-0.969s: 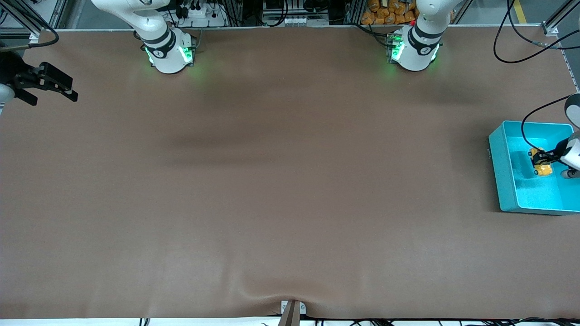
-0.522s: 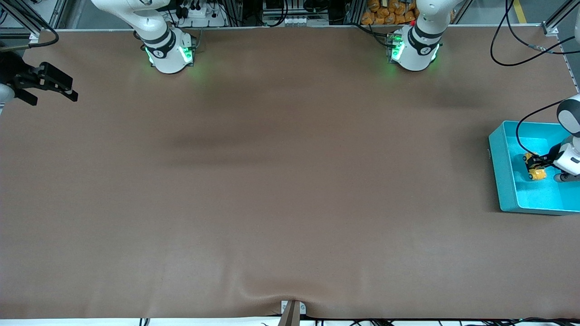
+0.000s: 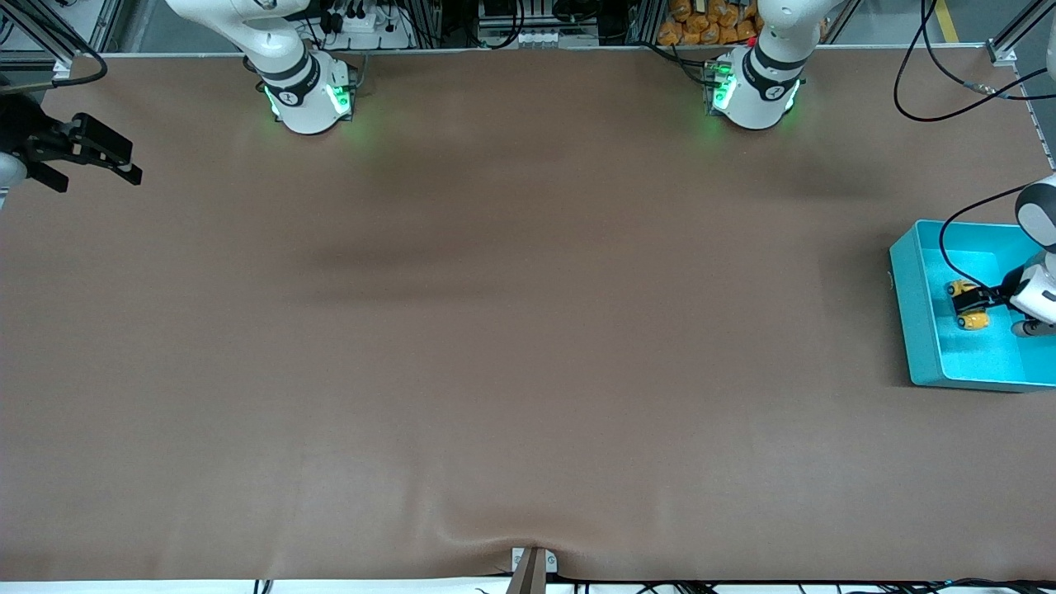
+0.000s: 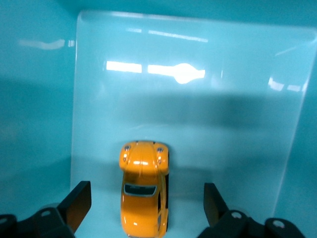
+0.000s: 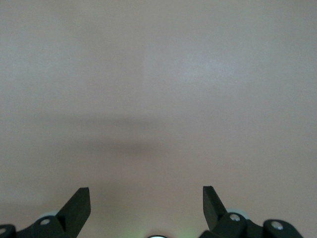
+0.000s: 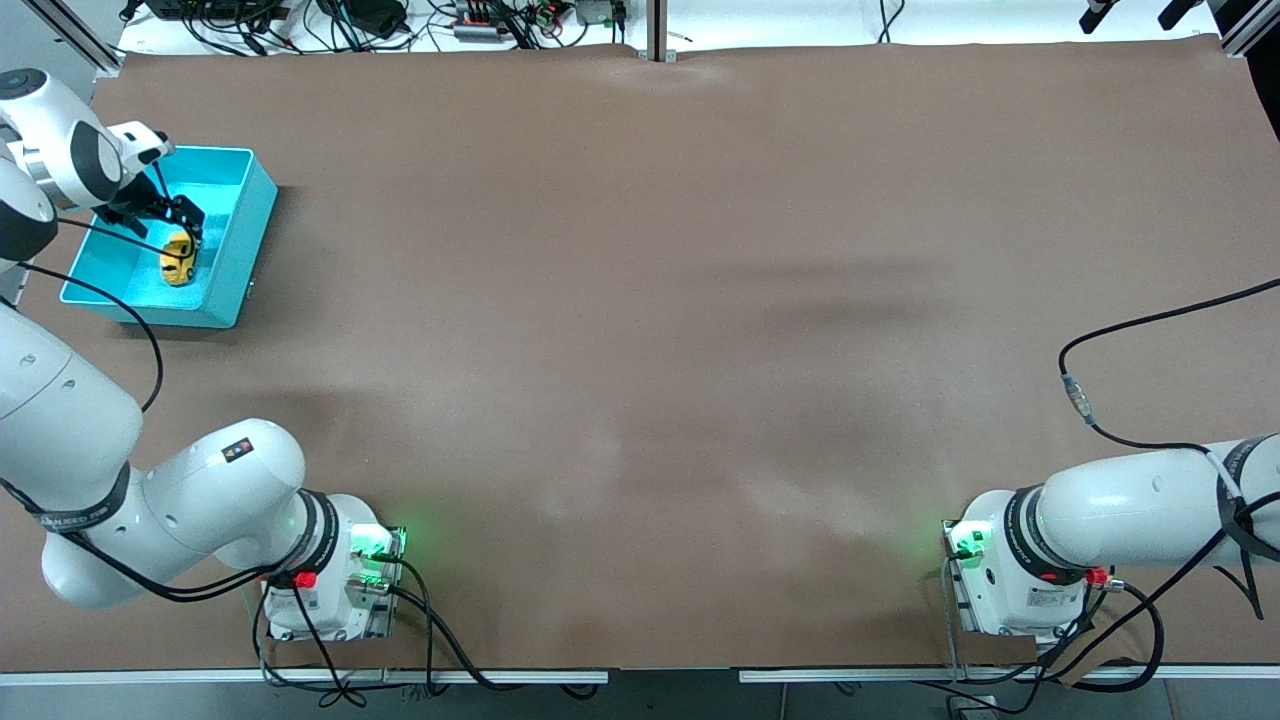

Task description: Wind and store yellow beetle car

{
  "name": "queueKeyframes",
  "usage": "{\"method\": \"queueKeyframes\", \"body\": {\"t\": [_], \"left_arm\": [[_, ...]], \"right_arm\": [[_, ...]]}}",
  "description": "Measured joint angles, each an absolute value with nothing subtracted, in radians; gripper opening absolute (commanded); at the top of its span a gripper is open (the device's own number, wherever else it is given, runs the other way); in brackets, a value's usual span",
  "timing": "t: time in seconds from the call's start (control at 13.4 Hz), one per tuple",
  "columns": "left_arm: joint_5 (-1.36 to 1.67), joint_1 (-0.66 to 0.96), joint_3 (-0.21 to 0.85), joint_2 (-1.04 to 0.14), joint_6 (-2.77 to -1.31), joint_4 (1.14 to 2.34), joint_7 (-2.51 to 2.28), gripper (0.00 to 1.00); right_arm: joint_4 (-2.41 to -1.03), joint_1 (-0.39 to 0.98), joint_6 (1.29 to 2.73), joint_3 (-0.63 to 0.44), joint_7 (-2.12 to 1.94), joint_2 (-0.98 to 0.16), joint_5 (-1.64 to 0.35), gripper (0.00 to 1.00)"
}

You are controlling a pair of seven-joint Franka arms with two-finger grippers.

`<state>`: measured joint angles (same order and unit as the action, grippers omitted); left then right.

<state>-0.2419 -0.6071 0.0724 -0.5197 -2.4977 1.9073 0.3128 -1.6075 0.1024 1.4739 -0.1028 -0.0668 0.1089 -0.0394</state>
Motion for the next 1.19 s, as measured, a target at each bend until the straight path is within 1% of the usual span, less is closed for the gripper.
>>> {"method": "queueKeyframes", "body": {"t": [0.15,0.37,0.52,0.6,0.75,0.97,1.04,1.19], "left_arm": [[-0.242,-0.605,0.086,-0.495,-2.5,1.893,0.312,1.0],[-0.242,-0.598,0.108,-0.413,-2.492,1.885,0.317,1.0],[-0.238,-0.568,0.117,-0.334,-2.422,1.881,0.335,1.0],[-0.217,-0.541,0.12,-0.288,-2.361,1.873,0.338,1.0],[-0.119,-0.477,0.122,-0.192,-2.181,1.823,0.348,1.0],[-0.052,-0.395,0.122,-0.083,-1.849,1.661,0.35,1.0],[-0.05,-0.374,0.122,-0.059,-1.772,1.612,0.35,1.0],[-0.049,-0.343,0.122,-0.026,-1.699,1.562,0.35,1.0]], "right_arm": [[-1.607,0.102,1.473,-0.103,-0.067,0.109,-0.039,1.0],[-1.607,0.102,1.473,-0.103,-0.067,0.109,-0.039,1.0],[-1.608,0.102,1.472,-0.103,-0.067,0.109,-0.039,1.0],[-1.607,0.102,1.472,-0.103,-0.067,0.109,-0.039,1.0],[-1.607,0.102,1.472,-0.103,-0.067,0.109,-0.039,1.0],[-1.606,0.102,1.472,-0.103,-0.067,0.109,-0.039,1.0],[-1.604,0.102,1.472,-0.103,-0.067,0.109,-0.039,1.0],[-1.6,0.102,1.472,-0.104,-0.067,0.109,-0.039,1.0]]}}
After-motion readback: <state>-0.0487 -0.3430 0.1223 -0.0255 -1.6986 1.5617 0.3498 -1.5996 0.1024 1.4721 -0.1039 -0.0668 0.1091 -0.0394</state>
